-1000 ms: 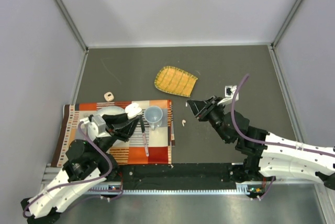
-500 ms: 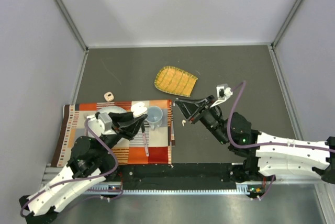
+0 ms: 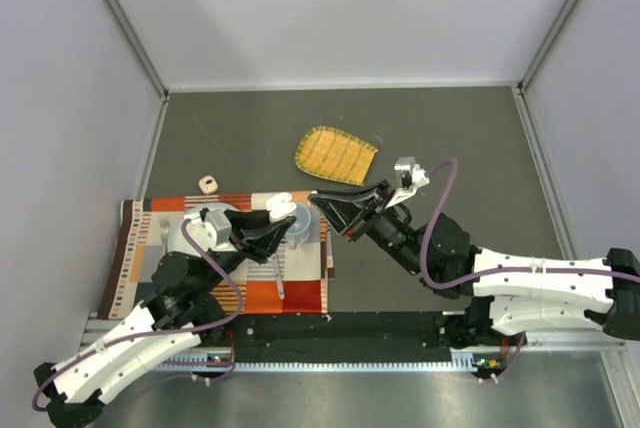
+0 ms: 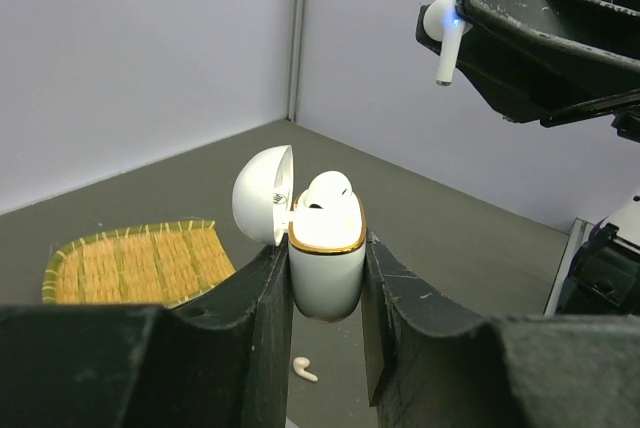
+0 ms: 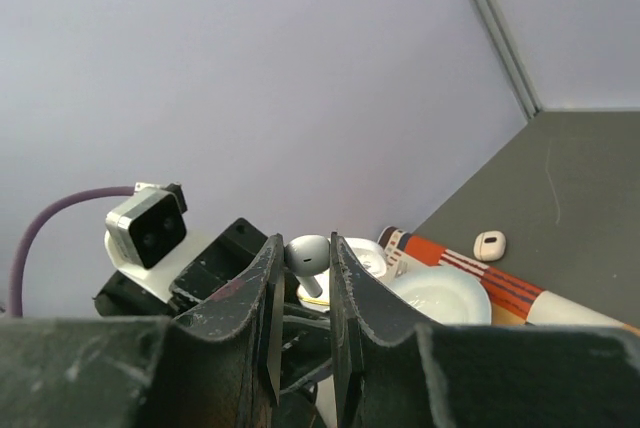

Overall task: Insert the wireless bluetooth earbuds into the charging case
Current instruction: Insert the left earbud into the left side groove of the charging case.

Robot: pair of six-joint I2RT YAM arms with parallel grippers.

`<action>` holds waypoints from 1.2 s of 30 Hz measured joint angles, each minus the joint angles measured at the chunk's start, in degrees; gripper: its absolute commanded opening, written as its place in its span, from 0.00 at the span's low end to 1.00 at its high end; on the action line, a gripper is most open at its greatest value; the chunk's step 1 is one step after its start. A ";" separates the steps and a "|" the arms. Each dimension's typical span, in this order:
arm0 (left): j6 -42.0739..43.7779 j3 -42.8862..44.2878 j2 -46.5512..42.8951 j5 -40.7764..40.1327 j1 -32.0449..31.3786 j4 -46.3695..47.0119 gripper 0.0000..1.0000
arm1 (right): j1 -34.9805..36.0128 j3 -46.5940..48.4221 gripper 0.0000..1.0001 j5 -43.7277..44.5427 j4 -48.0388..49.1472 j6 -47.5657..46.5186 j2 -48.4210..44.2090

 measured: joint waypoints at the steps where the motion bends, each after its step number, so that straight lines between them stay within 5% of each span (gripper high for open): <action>1: 0.00 -0.04 0.61 0.39 0.00 0.79 0.00 | 0.20 0.20 0.00 -0.20 0.59 -0.02 0.33; 36: -0.17 -0.37 5.66 3.15 0.00 6.73 0.00 | 2.78 4.90 0.00 -1.20 1.38 -4.13 8.98</action>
